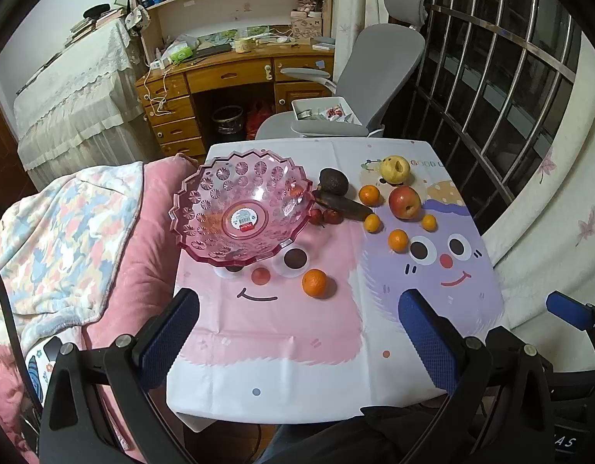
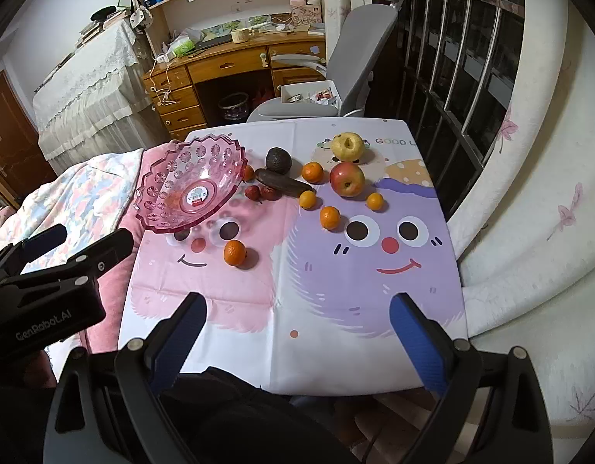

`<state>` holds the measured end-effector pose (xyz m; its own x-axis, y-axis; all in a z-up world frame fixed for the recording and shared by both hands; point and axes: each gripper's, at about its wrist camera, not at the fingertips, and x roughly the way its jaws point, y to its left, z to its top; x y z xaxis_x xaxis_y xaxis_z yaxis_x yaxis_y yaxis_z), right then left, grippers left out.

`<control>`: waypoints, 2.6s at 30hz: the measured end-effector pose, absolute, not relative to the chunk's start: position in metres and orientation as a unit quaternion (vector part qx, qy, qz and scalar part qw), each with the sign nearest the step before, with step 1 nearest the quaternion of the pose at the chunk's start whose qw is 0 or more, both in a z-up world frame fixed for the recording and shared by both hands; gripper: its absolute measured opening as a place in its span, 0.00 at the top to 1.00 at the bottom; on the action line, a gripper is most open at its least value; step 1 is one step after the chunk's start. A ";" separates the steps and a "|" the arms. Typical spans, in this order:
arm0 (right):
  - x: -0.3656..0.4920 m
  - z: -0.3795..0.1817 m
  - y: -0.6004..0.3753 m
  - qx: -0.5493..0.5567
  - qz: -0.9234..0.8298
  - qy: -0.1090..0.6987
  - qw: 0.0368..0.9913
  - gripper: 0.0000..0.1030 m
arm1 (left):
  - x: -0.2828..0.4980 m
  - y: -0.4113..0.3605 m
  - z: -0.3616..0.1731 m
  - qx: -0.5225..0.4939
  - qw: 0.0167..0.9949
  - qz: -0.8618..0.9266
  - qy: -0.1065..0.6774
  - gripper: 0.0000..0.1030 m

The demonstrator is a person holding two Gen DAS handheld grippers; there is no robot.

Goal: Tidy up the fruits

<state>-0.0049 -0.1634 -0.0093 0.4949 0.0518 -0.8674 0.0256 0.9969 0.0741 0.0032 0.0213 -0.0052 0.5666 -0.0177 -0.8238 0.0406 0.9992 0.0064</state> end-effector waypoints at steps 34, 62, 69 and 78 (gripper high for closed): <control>0.012 -0.028 -0.160 0.086 -0.040 0.511 0.854 0.06 | 0.046 0.057 -0.055 -0.011 0.843 -0.054 0.535 0.01; 0.184 -0.153 -0.270 0.114 0.087 0.651 0.746 0.14 | 0.164 0.021 -0.213 -0.171 0.694 0.097 0.693 0.09; 0.211 -0.204 -0.254 0.110 0.110 0.695 0.701 0.26 | 0.172 0.022 -0.254 -0.198 0.668 0.122 0.707 0.12; 0.234 -0.243 -0.241 0.096 0.109 0.716 0.683 0.42 | 0.165 0.027 -0.286 -0.224 0.660 0.134 0.705 0.34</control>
